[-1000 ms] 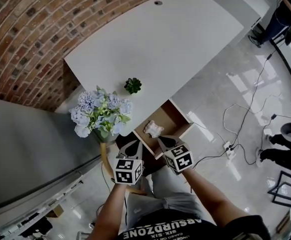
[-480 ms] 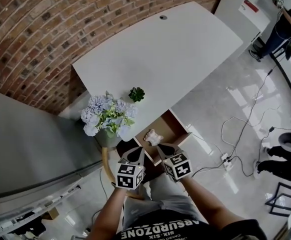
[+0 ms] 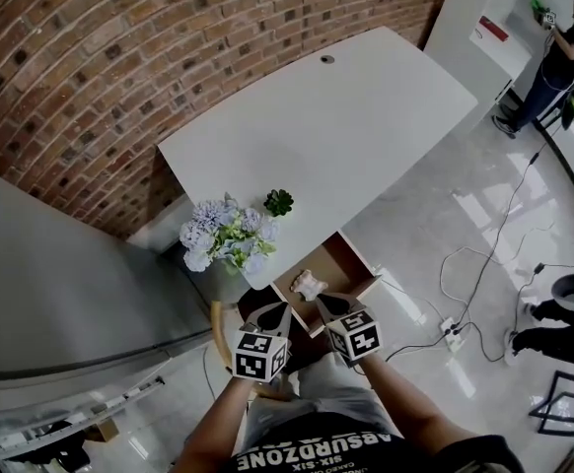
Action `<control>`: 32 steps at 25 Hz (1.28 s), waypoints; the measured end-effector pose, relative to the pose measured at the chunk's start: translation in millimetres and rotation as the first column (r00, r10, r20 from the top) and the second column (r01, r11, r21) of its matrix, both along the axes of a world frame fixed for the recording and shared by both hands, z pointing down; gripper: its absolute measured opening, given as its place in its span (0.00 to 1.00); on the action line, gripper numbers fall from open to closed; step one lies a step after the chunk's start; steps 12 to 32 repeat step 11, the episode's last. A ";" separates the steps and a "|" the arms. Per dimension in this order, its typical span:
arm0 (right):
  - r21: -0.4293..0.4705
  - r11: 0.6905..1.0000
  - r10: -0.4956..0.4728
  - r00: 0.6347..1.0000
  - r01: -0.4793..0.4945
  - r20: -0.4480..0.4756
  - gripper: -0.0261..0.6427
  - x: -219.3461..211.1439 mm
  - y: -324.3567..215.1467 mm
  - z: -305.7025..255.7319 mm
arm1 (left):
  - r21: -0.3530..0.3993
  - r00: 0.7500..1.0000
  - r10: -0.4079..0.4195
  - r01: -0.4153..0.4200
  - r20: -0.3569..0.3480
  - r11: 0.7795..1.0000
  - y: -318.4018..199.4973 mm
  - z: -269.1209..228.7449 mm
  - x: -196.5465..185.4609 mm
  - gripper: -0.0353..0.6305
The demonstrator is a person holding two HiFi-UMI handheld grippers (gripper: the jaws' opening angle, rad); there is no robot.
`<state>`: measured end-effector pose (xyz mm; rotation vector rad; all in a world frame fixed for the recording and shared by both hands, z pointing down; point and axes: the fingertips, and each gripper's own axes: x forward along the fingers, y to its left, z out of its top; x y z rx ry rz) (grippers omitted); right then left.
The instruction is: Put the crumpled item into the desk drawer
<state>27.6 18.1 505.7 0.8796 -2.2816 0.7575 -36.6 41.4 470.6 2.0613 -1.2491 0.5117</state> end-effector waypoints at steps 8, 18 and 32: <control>0.008 1.000 -0.007 1.000 0.007 0.009 0.03 -6.3 6.3 -12.9 | 0.018 1.000 0.022 -0.022 0.001 1.000 5.9 -14.4 -0.9 0.05; 0.007 1.000 -0.011 1.000 0.011 0.013 0.03 -8.1 11.9 -18.1 | 0.020 1.000 0.026 -0.026 0.004 0.999 10.4 -19.3 -2.4 0.05; 0.007 1.000 -0.011 1.000 0.011 0.013 0.03 -8.1 11.9 -18.1 | 0.020 1.000 0.026 -0.026 0.004 0.999 10.4 -19.3 -2.4 0.05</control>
